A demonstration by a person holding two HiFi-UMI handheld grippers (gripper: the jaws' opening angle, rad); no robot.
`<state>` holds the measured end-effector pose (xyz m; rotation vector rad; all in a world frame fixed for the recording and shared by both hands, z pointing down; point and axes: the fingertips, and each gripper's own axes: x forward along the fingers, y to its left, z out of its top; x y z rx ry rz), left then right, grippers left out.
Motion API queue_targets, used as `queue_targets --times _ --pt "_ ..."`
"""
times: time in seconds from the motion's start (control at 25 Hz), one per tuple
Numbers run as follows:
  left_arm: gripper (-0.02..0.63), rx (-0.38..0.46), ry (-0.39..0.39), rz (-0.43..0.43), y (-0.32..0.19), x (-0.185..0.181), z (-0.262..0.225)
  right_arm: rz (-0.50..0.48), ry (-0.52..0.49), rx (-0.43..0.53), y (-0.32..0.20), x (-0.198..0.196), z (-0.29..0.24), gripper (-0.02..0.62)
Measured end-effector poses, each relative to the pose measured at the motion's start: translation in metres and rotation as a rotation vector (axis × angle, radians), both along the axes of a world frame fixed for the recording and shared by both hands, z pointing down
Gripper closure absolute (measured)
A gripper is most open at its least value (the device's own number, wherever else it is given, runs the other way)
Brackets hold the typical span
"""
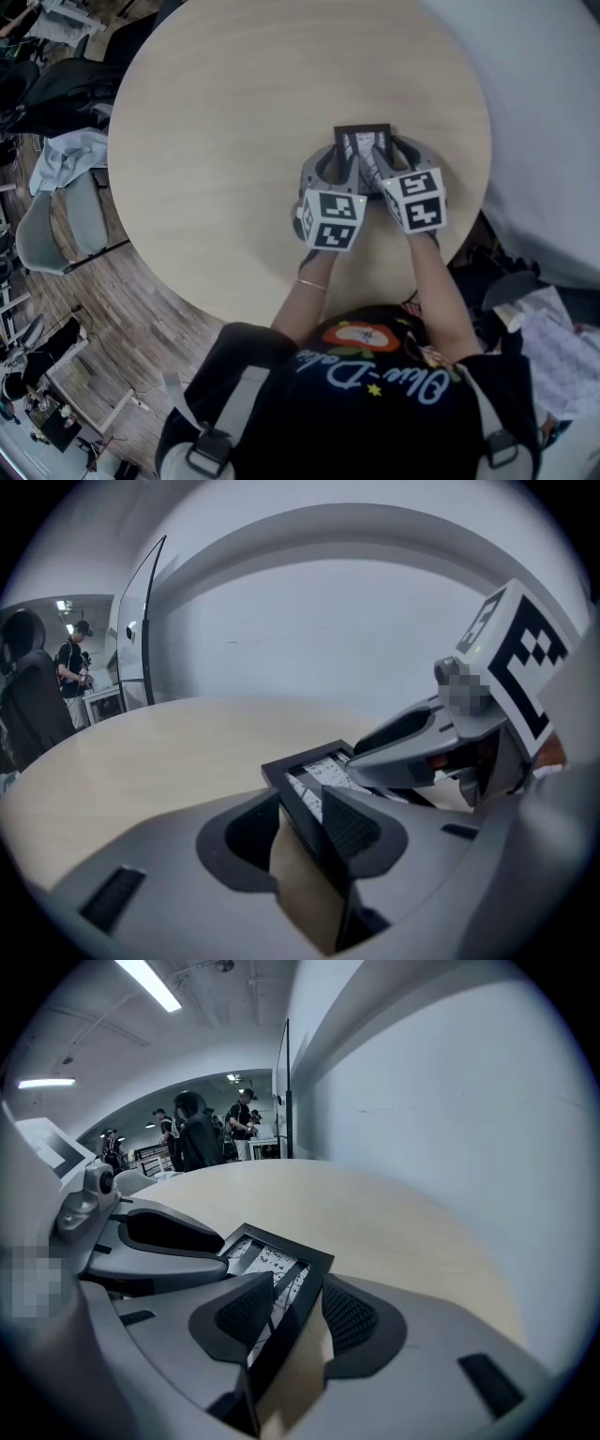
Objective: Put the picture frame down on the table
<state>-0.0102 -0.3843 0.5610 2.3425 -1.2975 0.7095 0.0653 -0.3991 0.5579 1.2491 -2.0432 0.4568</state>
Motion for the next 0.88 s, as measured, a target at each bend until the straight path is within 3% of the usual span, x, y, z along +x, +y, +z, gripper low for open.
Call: queue_targets --times 0.28,0.72,0.88 --pt "0.485 -0.024 -0.076 0.04 0.0 0.002 0.006 -0.053 0.079 -0.004 0.003 -0.008 0.003 0.459" --pt "0.485 -0.014 -0.028 0.057 -0.001 0.001 0.005 -0.063 0.029 0.026 0.005 -0.007 -0.001 0.459" --pt "0.485 0.042 -0.01 0.056 -0.006 -0.004 -0.015 -0.06 -0.01 0.061 0.005 -0.01 -0.012 0.459"
